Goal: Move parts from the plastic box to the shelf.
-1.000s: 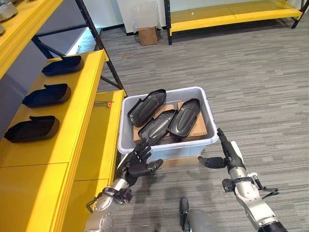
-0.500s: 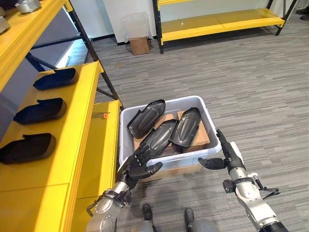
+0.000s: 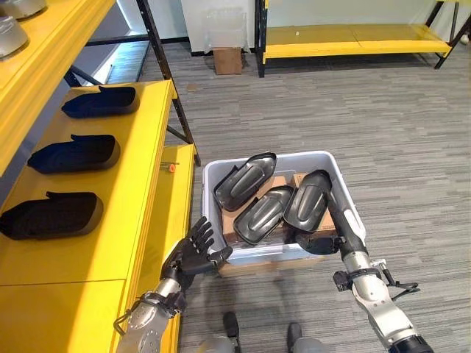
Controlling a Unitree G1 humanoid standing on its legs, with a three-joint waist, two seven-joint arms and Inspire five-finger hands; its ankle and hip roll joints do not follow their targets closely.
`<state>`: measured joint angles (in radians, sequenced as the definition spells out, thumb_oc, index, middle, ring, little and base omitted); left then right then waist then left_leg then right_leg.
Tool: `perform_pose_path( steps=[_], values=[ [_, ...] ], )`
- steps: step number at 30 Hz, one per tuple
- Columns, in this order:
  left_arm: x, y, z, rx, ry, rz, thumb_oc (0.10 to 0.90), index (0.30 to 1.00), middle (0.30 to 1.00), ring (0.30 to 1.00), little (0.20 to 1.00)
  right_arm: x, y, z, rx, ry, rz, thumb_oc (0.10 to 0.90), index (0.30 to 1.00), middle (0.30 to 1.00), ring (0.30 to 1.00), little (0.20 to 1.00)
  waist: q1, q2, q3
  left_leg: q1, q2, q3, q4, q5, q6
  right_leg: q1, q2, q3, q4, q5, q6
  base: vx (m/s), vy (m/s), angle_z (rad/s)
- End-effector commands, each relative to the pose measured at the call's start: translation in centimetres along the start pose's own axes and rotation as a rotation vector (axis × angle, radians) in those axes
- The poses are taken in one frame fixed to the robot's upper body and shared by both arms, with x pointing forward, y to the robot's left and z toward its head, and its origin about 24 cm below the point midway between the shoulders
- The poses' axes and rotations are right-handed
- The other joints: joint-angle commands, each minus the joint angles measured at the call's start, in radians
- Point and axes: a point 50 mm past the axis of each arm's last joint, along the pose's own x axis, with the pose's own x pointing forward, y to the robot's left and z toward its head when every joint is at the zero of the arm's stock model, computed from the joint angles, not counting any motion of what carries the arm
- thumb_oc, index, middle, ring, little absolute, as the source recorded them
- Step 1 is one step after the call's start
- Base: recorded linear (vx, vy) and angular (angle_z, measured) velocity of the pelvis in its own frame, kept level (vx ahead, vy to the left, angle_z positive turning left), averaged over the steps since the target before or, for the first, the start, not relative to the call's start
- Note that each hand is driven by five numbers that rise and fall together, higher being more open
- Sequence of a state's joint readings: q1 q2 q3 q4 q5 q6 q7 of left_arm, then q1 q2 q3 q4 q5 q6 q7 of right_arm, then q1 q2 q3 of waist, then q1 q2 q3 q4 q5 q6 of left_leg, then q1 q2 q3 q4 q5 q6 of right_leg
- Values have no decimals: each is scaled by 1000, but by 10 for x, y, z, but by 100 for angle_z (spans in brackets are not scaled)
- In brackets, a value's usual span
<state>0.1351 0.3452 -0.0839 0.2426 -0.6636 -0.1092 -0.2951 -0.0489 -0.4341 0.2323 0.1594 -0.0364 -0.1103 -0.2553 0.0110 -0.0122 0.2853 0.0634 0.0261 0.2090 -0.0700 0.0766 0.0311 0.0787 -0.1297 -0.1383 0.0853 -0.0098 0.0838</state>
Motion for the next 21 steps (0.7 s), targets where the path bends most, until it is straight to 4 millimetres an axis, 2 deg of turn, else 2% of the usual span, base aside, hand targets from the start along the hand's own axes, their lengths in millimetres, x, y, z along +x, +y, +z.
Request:
perform_pose_path(
  steps=[1, 2, 4, 5, 6, 7, 8, 9, 14, 21],
  values=[
    [13, -24, 40, 57, -171, -171, 900, 1000, 1000, 1000, 1000, 23, -20, 68, 17, -361, -127, 900, 1000, 1000, 1000, 1000, 22, 5, -70, -32, -15, -73, 126, -179, 51, -127, -64, -32, 452, -24, 2, 57, 63, -22],
    [13, -25, 40, 55, -170, -173, 900, 1000, 1000, 1000, 1000, 24, -21, 70, 21, -367, -131, 900, 1000, 1000, 1000, 1000, 21, 5, -68, -30, -16, -76, 127, -181, 52, -136, -63, -27, 451, -18, 1, 96, -69, -23],
    [14, -24, 40, 49, -169, -176, 900, 1000, 1000, 1000, 1000, 30, -28, 83, 23, -410, -151, 900, 1000, 1000, 1000, 1000, 14, 0, -61, -14, -16, -85, 130, -195, 42, -168, -65, -15, 289, 10, 0, 133, -200, 4],
    [15, -23, 42, 52, -171, -177, 900, 1000, 1000, 1000, 1000, 32, -30, 87, 26, -417, -152, 900, 1000, 1000, 1000, 1000, 11, -2, -54, -1, -15, -91, 128, -201, 37, -180, -67, -16, 214, 39, 10, 135, -271, 17],
    [17, -24, 46, 50, -173, -179, 900, 1000, 1000, 1000, 1000, 36, -31, 94, 31, -420, -141, 900, 1000, 1000, 1000, 1000, 2, -5, -43, 26, -11, -104, 121, -213, 36, -231, -72, 12, 173, 93, 31, 99, -203, 11],
    [17, -24, 47, 49, -174, -180, 900, 1000, 1000, 1000, 1000, 37, -32, 96, 33, -421, -140, 900, 1000, 1000, 1000, 1000, 1, -5, -43, 29, -5, -103, 117, -213, 34, -223, -64, 22, 154, 78, 33, 116, -281, 3],
    [18, -27, 49, 60, -169, -193, 900, 1000, 1000, 1000, 1000, 38, -36, 103, 29, -439, -145, 900, 1000, 1000, 1000, 1000, -5, -10, -50, 29, 11, -112, 111, -210, 18, -179, -37, 45, 74, 42, 44, 85, -233, 15],
    [19, -28, 47, 66, -162, -185, 900, 1000, 1000, 1000, 1000, 38, -39, 104, 18, -441, -145, 900, 1000, 1000, 1000, 1000, -5, -14, -58, 23, 16, -119, 113, -199, 9, -157, -34, 45, 49, 44, 46, 83, -226, 30],
    [17, -28, 36, 13, -137, -186, 900, 1000, 1000, 1000, 1000, 43, -46, 110, -39, -436, -147, 900, 1000, 1000, 1000, 1000, 7, -20, -85, 47, 41, -86, 54, -163, -27, -50, -32, -16, -40, 18, 42, 91, -93, 46],
    [8, -23, 27, -13, -111, -172, 900, 1000, 1000, 1000, 1000, 46, -45, 114, -106, -435, -105, 900, 1000, 1000, 1000, 1000, 16, -11, -93, 67, 41, -75, 41, -164, -33, -21, -34, -38, -43, 2, 35, 79, -13, -3]
  ],
)
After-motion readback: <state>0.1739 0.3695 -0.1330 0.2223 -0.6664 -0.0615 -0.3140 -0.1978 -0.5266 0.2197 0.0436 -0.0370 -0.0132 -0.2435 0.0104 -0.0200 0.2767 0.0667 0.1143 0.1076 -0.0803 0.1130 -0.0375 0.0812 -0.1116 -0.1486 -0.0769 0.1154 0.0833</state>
